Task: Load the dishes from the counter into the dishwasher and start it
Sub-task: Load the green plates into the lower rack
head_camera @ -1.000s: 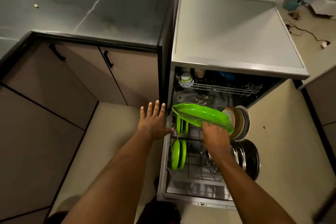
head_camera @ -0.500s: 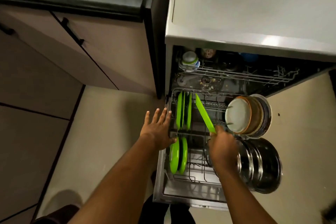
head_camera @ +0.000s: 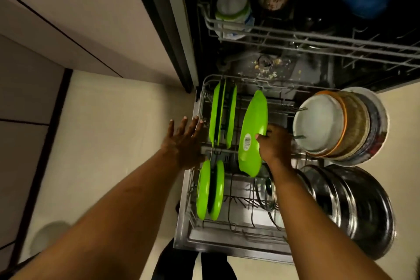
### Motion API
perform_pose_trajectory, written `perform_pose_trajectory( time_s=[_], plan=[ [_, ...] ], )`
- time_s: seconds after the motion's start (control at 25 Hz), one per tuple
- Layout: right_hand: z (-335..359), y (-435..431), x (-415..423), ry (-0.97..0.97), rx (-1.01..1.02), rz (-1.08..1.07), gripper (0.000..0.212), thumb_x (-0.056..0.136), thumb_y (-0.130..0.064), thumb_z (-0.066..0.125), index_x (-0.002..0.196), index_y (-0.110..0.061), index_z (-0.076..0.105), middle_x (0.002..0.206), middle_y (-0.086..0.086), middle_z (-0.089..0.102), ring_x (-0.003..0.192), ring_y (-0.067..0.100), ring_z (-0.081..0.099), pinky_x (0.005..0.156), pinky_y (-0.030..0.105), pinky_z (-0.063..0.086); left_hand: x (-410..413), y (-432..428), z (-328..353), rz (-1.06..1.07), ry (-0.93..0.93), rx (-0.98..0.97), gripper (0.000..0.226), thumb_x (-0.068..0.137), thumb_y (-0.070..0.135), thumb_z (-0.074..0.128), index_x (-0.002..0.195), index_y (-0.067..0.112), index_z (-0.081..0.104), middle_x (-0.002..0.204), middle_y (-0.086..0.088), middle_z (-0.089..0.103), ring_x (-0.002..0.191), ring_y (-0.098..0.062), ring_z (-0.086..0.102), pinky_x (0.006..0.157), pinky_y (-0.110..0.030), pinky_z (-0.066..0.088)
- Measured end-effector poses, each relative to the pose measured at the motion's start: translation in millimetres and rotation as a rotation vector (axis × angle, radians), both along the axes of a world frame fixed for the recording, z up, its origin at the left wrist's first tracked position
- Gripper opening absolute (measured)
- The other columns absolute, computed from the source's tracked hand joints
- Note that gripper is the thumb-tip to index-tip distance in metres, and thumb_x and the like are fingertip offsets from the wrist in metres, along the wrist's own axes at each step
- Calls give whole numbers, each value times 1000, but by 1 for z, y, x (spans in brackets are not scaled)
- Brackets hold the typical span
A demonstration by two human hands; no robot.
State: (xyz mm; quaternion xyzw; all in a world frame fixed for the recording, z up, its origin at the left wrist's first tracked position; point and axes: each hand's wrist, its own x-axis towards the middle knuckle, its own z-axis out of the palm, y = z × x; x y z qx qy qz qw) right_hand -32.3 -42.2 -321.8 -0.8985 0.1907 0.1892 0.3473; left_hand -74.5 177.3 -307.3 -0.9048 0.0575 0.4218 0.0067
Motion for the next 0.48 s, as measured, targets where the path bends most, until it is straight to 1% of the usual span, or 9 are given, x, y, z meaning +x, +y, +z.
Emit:
perform_pose_trajectory(
  time_s=[0.08, 0.2, 0.32, 0.4, 0.48],
  plan=[
    [-22, 3, 15, 10, 48, 11, 10, 74, 2, 71, 83, -1, 71, 87, 19, 72, 82, 34, 68, 72, 45, 55, 9, 0, -21, 8, 14, 5, 99, 92, 71, 35, 152, 17, -23, 159, -4, -27, 148, -29, -20, 119, -56, -9],
    [-50, 8, 34, 5, 53, 21, 12, 72, 1, 68, 83, -1, 71, 83, 18, 72, 79, 34, 69, 70, 48, 56, 20, 2, -51, 18, 43, 15, 97, 94, 69, 36, 152, 17, -23, 160, -4, -26, 148, -29, -19, 117, -56, -9],
    [-65, 15, 52, -7, 18, 62, 13, 73, -1, 65, 84, -1, 71, 83, 18, 72, 80, 35, 68, 70, 48, 56, 28, 2, -70, 24, 67, 1, 91, 96, 67, 30, 152, 18, -23, 160, -3, -27, 148, -28, -20, 116, -55, -10],
    [-65, 19, 62, -28, -29, 79, 11, 73, -3, 64, 83, -2, 70, 81, 16, 71, 79, 34, 67, 66, 39, 54, 30, 1, -77, 21, 84, -5, 87, 98, 64, 28, 152, 18, -22, 160, -3, -26, 148, -27, -20, 116, -56, -10],
    [-57, 23, 67, -89, -92, 77, 8, 73, -4, 63, 78, -1, 67, 75, 14, 68, 72, 31, 63, 56, 30, 43, 33, -1, -80, 6, 98, -2, 83, 101, 57, 31, 153, 17, -21, 161, -3, -24, 149, -27, -19, 116, -56, -10]
  ],
)
